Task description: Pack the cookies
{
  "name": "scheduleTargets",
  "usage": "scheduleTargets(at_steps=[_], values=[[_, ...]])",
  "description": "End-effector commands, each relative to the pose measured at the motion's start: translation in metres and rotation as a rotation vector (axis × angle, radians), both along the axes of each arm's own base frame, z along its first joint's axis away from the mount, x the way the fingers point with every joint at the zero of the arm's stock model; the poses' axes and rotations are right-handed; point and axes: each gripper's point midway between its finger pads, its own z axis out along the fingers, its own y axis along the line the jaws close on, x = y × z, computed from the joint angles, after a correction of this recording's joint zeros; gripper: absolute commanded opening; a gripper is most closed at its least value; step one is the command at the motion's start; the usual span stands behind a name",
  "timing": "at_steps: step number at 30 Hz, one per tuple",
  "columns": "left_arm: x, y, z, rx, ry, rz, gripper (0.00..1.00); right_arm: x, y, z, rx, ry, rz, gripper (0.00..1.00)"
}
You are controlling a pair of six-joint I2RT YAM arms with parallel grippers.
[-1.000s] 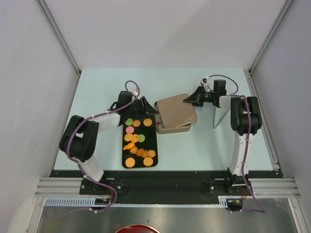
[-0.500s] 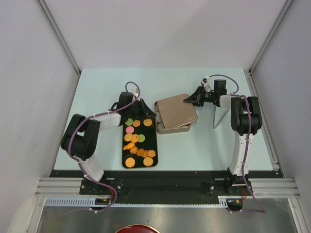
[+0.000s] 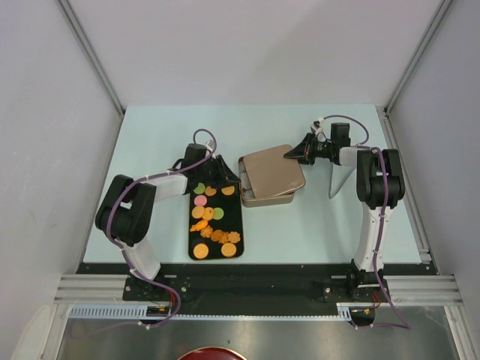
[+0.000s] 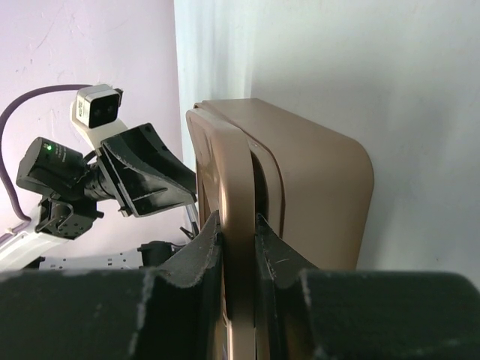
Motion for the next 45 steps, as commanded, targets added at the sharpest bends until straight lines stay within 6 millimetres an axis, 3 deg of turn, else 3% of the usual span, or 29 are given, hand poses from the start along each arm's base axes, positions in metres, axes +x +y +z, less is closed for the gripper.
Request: scheduleTargets(at_steps=[1, 8, 10, 14, 18, 24, 25, 26, 27, 40, 44, 45], values=[[0.016, 0.003, 0.004, 0.031, -0.041, 0.013, 0.34, -0.006, -0.013, -0.048, -0.13, 0.117, -0.077, 0.01], [0.018, -0.001, 0.004, 0.014, -0.038, 0.012, 0.3, -0.008, -0.005, -0.045, -0.122, 0.107, -0.058, 0.04], [0.018, -0.003, 0.006, 0.013, -0.043, 0.009, 0.29, -0.009, -0.003, -0.042, -0.123, 0.102, -0.054, 0.12], [0.019, -0.007, 0.009, 0.005, -0.048, 0.002, 0.28, -0.005, -0.002, -0.025, -0.118, 0.064, -0.06, 0.16], [0.018, -0.009, 0.009, 0.0, -0.048, -0.002, 0.28, -0.001, -0.006, -0.007, -0.115, 0.031, -0.076, 0.3], [0.017, -0.011, 0.009, -0.002, -0.046, -0.008, 0.29, -0.003, -0.009, 0.0, -0.148, 0.022, -0.088, 0.36], [0.016, -0.011, 0.01, -0.003, -0.044, -0.009, 0.29, -0.004, -0.01, -0.001, -0.16, 0.032, -0.09, 0.42], [0.017, -0.011, 0.009, -0.001, -0.046, -0.009, 0.29, -0.004, -0.011, -0.001, -0.171, 0.032, -0.092, 0.87], [0.016, -0.011, 0.01, 0.0, -0.047, -0.011, 0.29, -0.004, -0.013, -0.001, -0.185, 0.021, -0.09, 1.0], [0.016, -0.012, 0.012, 0.0, -0.052, -0.015, 0.29, -0.002, -0.041, 0.002, -0.333, 0.019, -0.169, 1.0], [0.016, -0.012, 0.013, 0.001, -0.055, -0.016, 0.29, 0.003, -0.061, 0.016, -0.425, -0.037, -0.235, 1.0], [0.016, -0.011, 0.013, 0.0, -0.055, -0.016, 0.29, 0.007, -0.068, 0.031, -0.454, -0.076, -0.275, 1.0]])
